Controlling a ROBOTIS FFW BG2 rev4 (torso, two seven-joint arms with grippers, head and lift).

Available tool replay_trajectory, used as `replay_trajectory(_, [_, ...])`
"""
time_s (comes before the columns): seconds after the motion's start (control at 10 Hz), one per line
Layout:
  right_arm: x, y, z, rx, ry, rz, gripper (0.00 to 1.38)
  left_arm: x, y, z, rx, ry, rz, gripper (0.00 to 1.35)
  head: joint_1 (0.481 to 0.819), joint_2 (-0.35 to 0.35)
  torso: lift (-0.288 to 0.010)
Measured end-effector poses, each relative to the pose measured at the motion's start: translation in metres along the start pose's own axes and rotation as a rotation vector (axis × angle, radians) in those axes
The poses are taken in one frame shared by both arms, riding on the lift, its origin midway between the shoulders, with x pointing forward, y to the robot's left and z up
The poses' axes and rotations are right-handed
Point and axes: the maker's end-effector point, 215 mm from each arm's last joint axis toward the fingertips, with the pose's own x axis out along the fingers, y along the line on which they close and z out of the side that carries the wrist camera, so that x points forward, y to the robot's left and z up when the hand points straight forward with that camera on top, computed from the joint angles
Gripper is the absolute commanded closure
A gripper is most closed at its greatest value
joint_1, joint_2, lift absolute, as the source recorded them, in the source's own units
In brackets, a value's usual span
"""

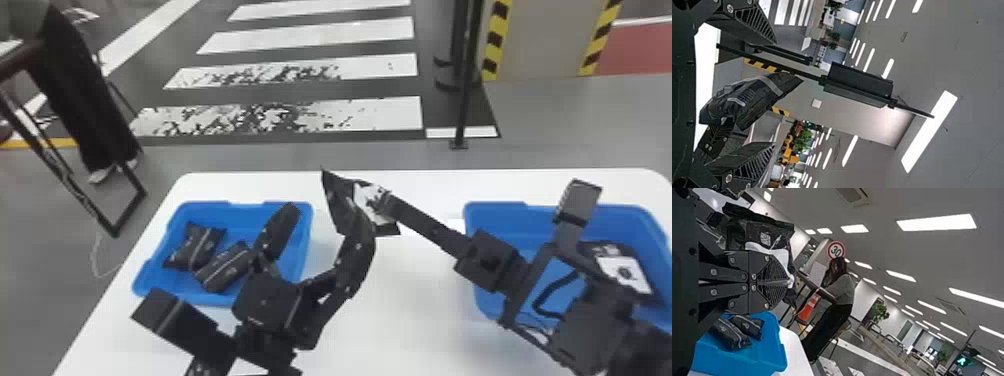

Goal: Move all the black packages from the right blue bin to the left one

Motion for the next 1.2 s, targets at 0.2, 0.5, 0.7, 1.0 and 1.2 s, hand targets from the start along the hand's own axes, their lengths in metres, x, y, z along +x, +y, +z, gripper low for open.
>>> replay_trajectory(0.2, [0.005, 0.005, -0.010, 0.019, 0.019, 0.017, 1.20, 0.000, 0.000, -0.002, 0.002, 0.005, -0.002, 0.14, 0.695, 0.220, -0.132])
replay_trajectory(0.5, [0.008, 0.009, -0.015, 0.029, 0.027, 0.030, 1.20, -0.001, 0.002, -0.016, -0.051, 0.050, 0.007, 1.13, 0.695, 0.226, -0.132])
replay_trajectory(0.7, [0.007, 0.009, -0.015, 0.032, 0.025, 0.031, 1.20, -0.005, 0.013, -0.023, -0.080, 0.078, 0.044, 1.22, 0.695, 0.236, -0.132])
replay_trajectory(1.0, [0.006, 0.006, -0.014, 0.036, 0.019, 0.028, 1.14, -0.007, 0.022, -0.016, -0.053, 0.059, 0.077, 1.22, 0.695, 0.248, -0.132])
replay_trajectory(1.2, [0.004, -0.003, -0.010, 0.053, -0.006, 0.024, 0.50, -0.001, 0.044, -0.004, 0.007, 0.020, 0.144, 1.22, 0.695, 0.258, -0.132])
